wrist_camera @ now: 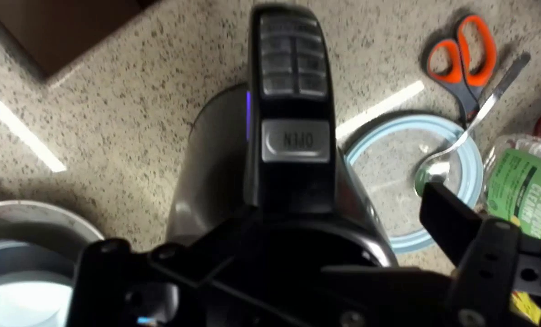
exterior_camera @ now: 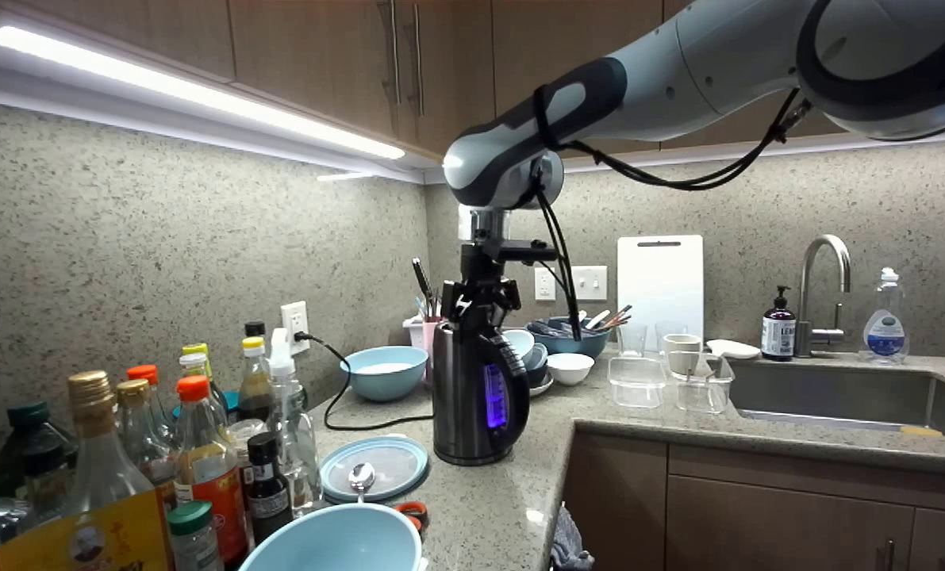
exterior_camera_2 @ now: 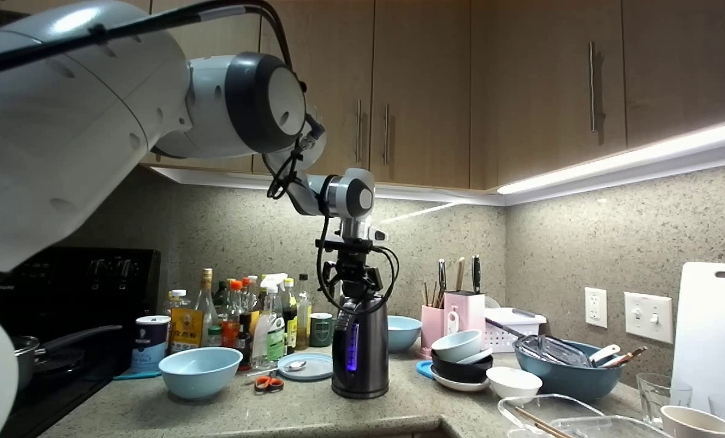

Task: Close the kettle

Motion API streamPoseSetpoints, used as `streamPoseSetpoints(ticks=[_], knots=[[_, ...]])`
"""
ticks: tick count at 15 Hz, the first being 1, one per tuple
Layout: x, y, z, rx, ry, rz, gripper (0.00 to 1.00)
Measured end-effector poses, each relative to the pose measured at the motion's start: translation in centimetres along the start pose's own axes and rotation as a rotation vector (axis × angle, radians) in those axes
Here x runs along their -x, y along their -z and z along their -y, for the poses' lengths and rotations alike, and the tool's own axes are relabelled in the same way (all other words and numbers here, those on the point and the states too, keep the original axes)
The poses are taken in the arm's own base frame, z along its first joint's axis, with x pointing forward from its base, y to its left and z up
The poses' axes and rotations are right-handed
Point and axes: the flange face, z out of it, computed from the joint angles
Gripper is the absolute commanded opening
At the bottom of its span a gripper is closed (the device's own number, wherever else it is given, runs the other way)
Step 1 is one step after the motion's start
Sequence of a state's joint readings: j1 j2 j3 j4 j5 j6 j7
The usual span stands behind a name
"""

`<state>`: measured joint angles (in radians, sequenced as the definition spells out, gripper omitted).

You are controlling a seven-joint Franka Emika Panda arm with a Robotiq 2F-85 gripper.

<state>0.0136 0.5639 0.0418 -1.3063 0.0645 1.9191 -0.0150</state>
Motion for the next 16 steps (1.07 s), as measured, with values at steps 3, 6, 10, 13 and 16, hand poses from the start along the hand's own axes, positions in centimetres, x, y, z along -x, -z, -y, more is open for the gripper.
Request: streamPoseSetpoints(ticks=[3,6,10,13,16], knots=[[0.8,-2.1,-1.1,-0.006,-0.018,0.099,1.0],[0.8,-3.3,-1.4,-0.005,-0.022,0.119,1.0],[0.4,-2.6,-0.8,-0.005,-0.013,0.101,1.0],[0.0,0.1,0.6,0.013,0.014,0.035,1.0],[-0.2,5.2,3.0,0.05,0.064,-0.102,1.0]])
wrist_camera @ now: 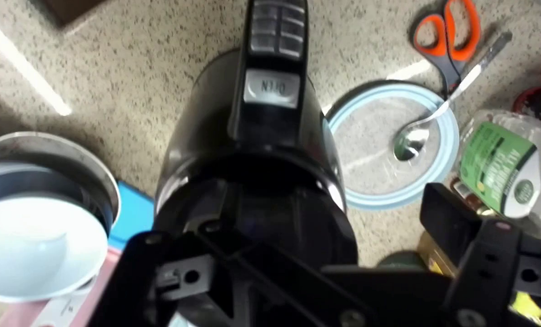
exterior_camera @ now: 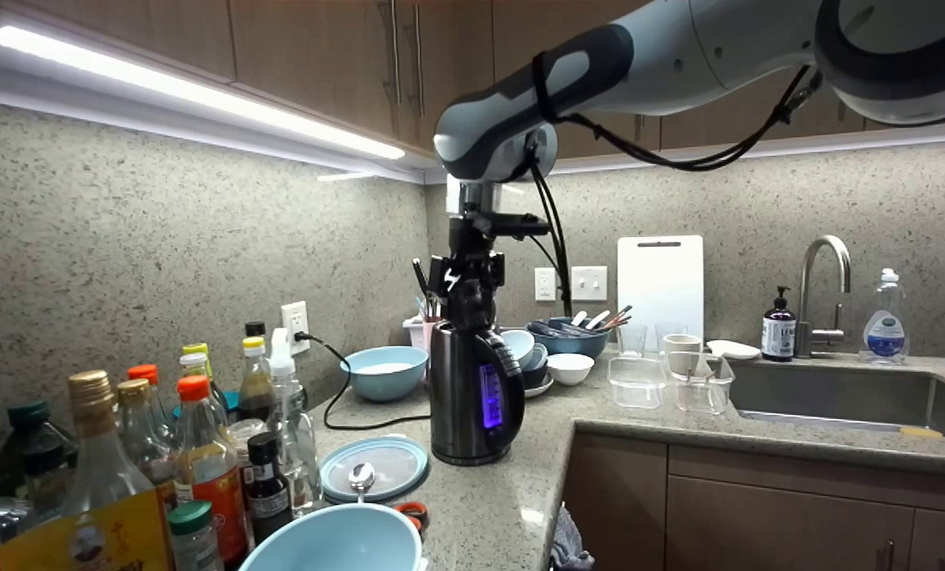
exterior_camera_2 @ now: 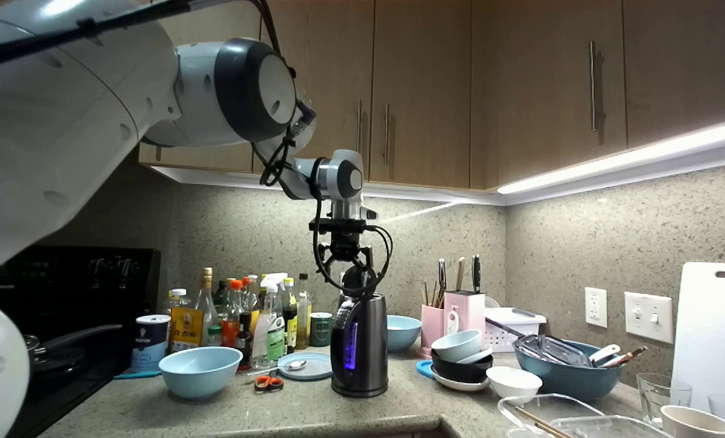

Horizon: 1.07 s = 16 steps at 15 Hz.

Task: Close the kettle

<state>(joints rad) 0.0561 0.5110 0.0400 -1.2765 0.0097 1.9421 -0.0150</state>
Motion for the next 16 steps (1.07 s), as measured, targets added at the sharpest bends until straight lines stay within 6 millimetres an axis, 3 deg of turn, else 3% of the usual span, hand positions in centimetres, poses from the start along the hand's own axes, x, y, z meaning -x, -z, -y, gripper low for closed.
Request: streamPoseSetpoints(ticks=[3,6,10,16], knots=[[-0.4,4.9,2.2,0.027,0.046,-0.135,1.0],[-0.1,7.2,3.4,0.026,0.063,-0.208,1.0],[0.9,7.3,3.6,0.028,0.064,-0.2,1.0],[2.3,4.7,2.9,0.036,0.046,-0.155,1.0]])
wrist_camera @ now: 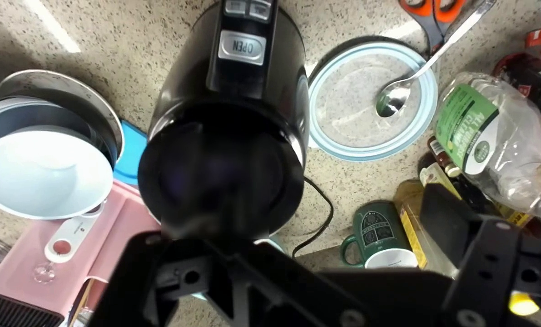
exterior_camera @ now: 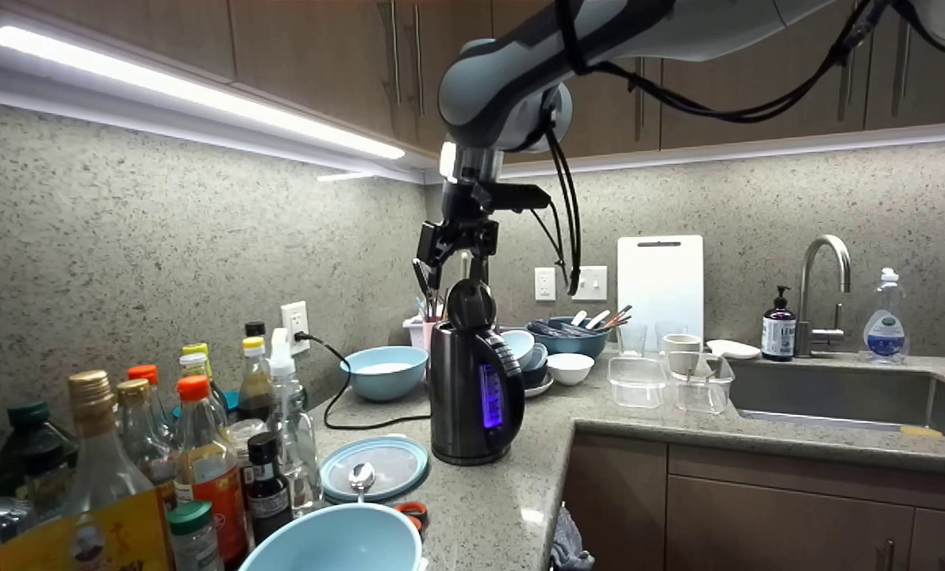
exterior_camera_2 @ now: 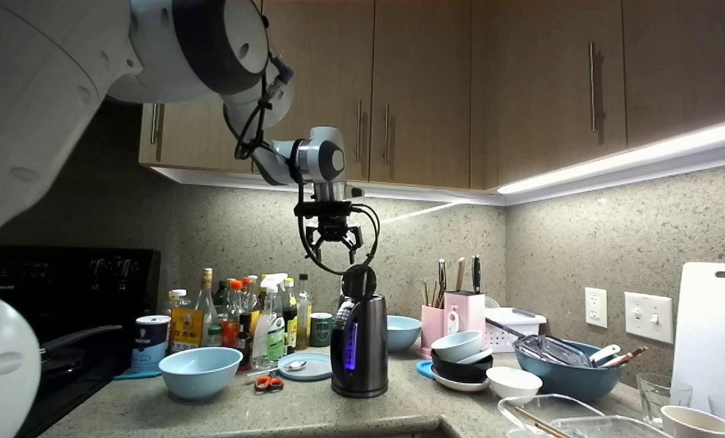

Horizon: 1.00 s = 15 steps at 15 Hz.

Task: Close the kettle

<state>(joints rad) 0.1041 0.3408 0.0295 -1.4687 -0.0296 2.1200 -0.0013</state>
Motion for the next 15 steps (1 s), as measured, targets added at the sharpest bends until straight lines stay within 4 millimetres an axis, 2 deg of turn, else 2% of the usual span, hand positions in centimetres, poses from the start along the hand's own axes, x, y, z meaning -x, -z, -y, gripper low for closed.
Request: streamPoseSetpoints(ticks=[8,11,15], knots=[[-1.1,-4.4,-2.7,0.027,-0.029,-0.068,1.0],[-2.1,-5.5,-2.8,0.049,-0.013,-0.074,1.0],[-3.8,-6.4,-2.1,0.071,0.015,-0.061,1.0]])
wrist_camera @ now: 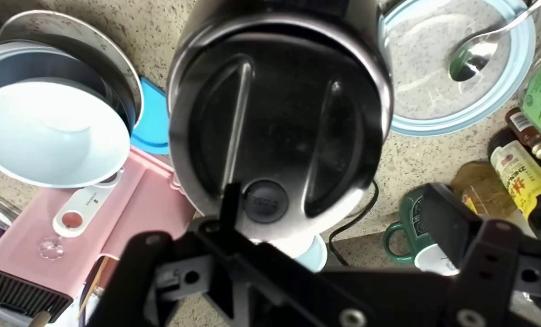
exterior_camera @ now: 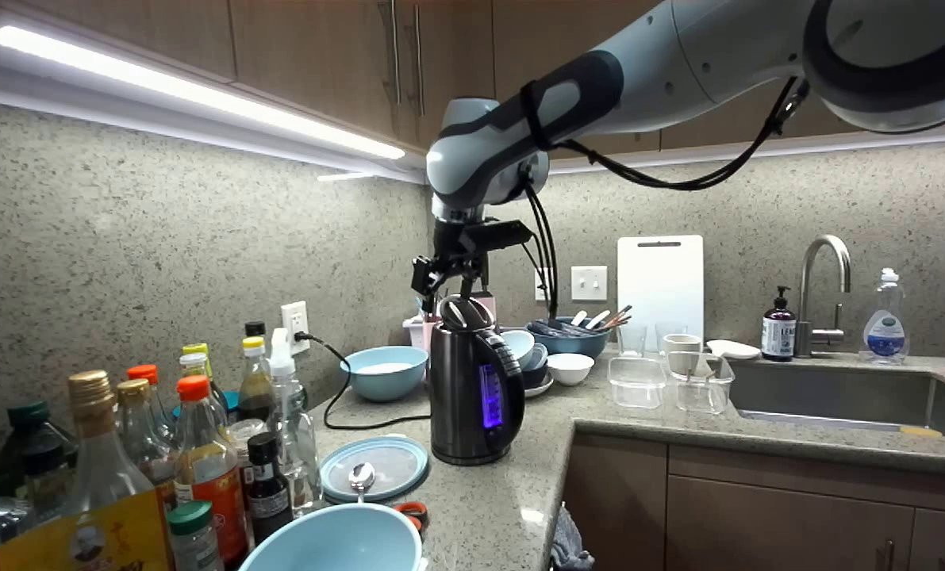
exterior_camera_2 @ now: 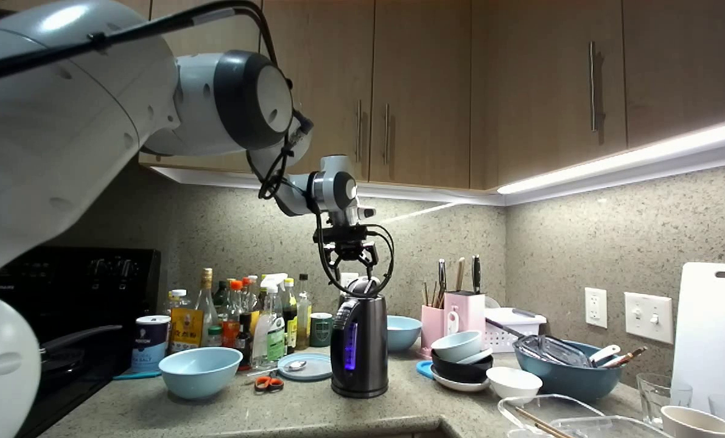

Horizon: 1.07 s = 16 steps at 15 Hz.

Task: Close the kettle

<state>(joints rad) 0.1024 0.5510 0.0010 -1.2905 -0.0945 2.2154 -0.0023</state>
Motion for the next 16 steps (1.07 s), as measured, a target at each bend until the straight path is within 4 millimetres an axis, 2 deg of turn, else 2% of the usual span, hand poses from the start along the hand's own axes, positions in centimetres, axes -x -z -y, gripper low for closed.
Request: streamPoseSetpoints(ticks=[6,11,16], knots=[[-1.4,-1.1,-0.1,0.007,0.003,0.143,1.0],[-1.2,-4.3,-0.9,-0.002,-0.019,0.26,1.0],[-1.6,-4.5,-1.2,-0.015,-0.03,0.289,1.0]])
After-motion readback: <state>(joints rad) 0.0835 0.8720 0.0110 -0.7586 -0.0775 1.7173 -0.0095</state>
